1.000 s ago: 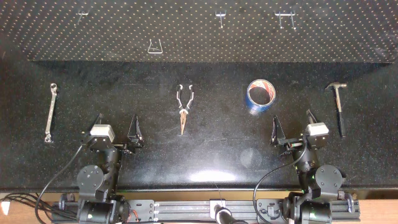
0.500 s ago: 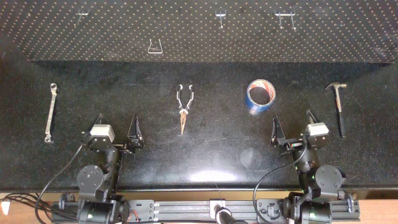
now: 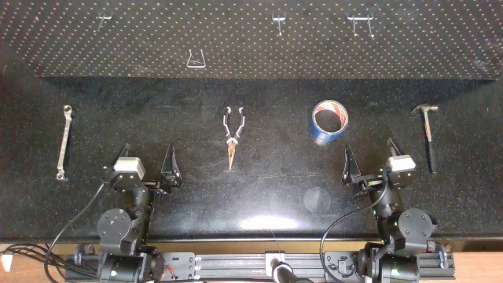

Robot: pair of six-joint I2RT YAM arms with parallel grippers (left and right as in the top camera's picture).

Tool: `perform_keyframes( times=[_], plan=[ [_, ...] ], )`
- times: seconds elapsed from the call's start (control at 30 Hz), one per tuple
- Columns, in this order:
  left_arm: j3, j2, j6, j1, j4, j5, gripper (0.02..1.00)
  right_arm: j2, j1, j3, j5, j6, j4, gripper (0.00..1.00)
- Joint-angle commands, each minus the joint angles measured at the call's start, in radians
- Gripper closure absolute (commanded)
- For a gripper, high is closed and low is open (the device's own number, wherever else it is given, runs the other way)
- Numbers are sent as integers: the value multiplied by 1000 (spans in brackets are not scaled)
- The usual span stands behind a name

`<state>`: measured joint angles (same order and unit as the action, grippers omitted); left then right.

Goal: Place Tools Onto Pegboard

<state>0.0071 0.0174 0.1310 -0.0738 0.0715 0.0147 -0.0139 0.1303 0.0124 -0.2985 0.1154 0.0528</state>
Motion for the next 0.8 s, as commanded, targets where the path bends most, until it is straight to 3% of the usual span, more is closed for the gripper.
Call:
perform_keyframes(
  times=[0.03,0.33,0.4,0.47,0.53,0.6,0.67,0.73,0.8],
  plan=[
    [-2,-14,-13,-5,7,6,25,8,2,-4,-10,8,3,47],
    [-2,-14,-13,-5,4,30,23,8,2,-4,-10,8,3,47],
    [20,10,24,-2,13,-44,23,8,2,-4,-10,8,3,47],
    [222,140,148,57,185,-166,23,8,2,-4,-10,8,3,47],
    [698,497,146,200,644,-196,23,8,2,-4,-10,8,3,47],
    [1151,861,108,322,1047,-152,23,8,2,-4,-10,8,3,47],
    [1597,1209,21,380,1366,150,23,8,2,-4,-10,8,3,47],
    [1776,1378,-35,421,1460,288,23,8,2,-4,-10,8,3,47],
    [1764,1462,-210,483,1458,287,23,8,2,-4,-10,8,3,47]
  ],
)
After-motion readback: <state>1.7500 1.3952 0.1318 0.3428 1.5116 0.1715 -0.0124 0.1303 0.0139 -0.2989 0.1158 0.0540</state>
